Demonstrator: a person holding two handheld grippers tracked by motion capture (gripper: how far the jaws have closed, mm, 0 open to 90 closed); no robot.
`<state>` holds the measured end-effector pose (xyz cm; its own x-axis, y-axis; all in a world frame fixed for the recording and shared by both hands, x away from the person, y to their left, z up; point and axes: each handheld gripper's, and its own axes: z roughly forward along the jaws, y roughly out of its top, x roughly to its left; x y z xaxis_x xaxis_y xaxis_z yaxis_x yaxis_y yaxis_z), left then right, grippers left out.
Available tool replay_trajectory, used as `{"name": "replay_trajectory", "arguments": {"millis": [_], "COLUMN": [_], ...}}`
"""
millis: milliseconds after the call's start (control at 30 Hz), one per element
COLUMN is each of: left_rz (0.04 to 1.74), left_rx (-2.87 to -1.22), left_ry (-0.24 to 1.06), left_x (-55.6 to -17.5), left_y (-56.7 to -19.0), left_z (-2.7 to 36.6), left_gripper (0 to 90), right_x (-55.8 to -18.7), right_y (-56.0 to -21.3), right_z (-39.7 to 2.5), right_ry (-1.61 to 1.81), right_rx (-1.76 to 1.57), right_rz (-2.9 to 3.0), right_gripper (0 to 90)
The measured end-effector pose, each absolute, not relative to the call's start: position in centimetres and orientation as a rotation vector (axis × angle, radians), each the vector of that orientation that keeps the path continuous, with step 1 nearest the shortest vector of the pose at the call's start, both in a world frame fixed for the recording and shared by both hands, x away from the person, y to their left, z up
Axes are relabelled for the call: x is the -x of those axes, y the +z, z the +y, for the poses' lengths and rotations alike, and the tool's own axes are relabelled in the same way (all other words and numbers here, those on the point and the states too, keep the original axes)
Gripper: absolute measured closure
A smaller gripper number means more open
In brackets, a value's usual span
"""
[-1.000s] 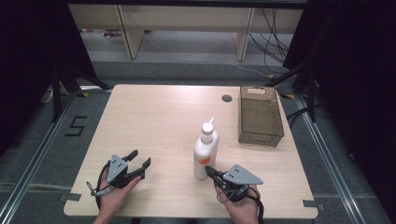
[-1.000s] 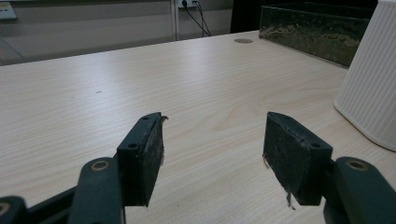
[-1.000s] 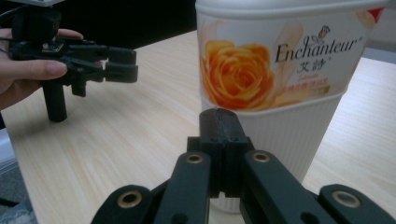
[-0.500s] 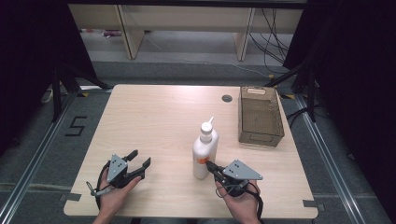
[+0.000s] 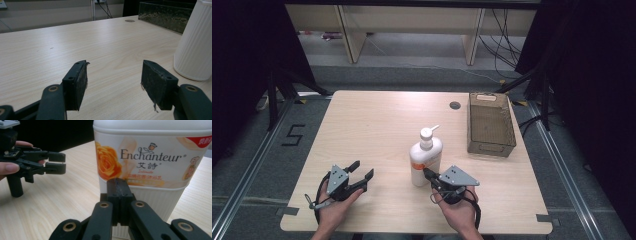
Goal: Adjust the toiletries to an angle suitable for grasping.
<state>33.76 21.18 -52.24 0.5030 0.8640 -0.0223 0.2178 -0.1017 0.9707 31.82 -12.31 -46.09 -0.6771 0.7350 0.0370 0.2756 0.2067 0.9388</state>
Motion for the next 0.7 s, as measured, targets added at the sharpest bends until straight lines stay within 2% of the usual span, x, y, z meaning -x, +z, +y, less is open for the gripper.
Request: {"name": "replay_trajectory", "arguments": {"millis": [300,467,500,700], "left_rz": [0.949,0.956,0.960,0.952], "left_rx": [-1.615,-1.609,-1.606,-1.608], "left_ry": [0.710,0.711,0.711,0.716], "left_x": [-33.8,-33.9,-33.8,-33.8], "left_y": [-52.2,-52.2,-52.2,-52.2], "left_z": [21.2,21.2,21.2,21.2], "left_gripper": [37.3,37.0,37.0,36.7], "right_x": [-32.1,-31.6,-31.1,-30.2], "right_y": [-46.1,-45.6,-45.0,-43.4], "right_z": [-11.7,-11.8,-12.0,-12.5], "right_ry": [1.495,1.520,1.511,1.534], "right_rx": [-0.968,-0.973,-0.974,-0.965], "right_rz": [2.030,2.001,1.959,1.858], "right_gripper": [89.9,83.6,79.2,68.5]}}
